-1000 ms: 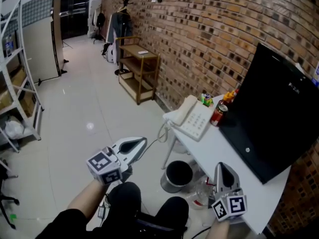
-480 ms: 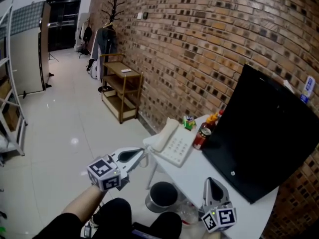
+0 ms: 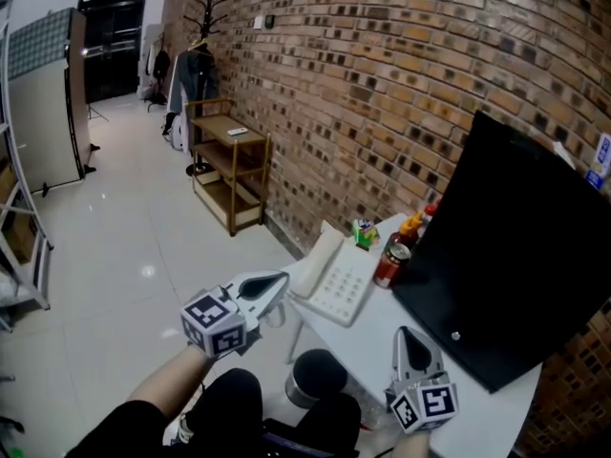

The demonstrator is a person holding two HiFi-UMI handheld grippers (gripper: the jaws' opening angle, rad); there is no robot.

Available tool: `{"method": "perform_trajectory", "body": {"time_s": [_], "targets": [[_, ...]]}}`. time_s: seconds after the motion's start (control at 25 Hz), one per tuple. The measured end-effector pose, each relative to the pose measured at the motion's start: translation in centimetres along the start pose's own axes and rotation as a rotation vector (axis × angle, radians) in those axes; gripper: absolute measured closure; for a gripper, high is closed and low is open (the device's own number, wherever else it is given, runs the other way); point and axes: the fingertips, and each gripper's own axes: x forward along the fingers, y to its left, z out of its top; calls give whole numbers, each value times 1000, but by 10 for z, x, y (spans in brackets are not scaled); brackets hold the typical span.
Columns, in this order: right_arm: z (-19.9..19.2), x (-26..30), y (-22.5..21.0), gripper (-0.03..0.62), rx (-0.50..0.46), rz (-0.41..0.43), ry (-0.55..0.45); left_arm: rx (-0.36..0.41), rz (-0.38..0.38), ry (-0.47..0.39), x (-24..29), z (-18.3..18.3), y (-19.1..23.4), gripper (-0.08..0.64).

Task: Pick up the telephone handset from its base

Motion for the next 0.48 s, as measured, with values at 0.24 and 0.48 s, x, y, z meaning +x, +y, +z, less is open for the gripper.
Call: {"method": "perform_trajectory", "body": {"time_s": [0.24, 0.48], "targets": [[3, 22, -8, 583, -16, 13, 9, -40, 14, 16, 35, 2, 21, 556], [3, 38, -22, 583, -24, 3, 22, -55, 31, 47, 64, 4, 33, 555]]}}
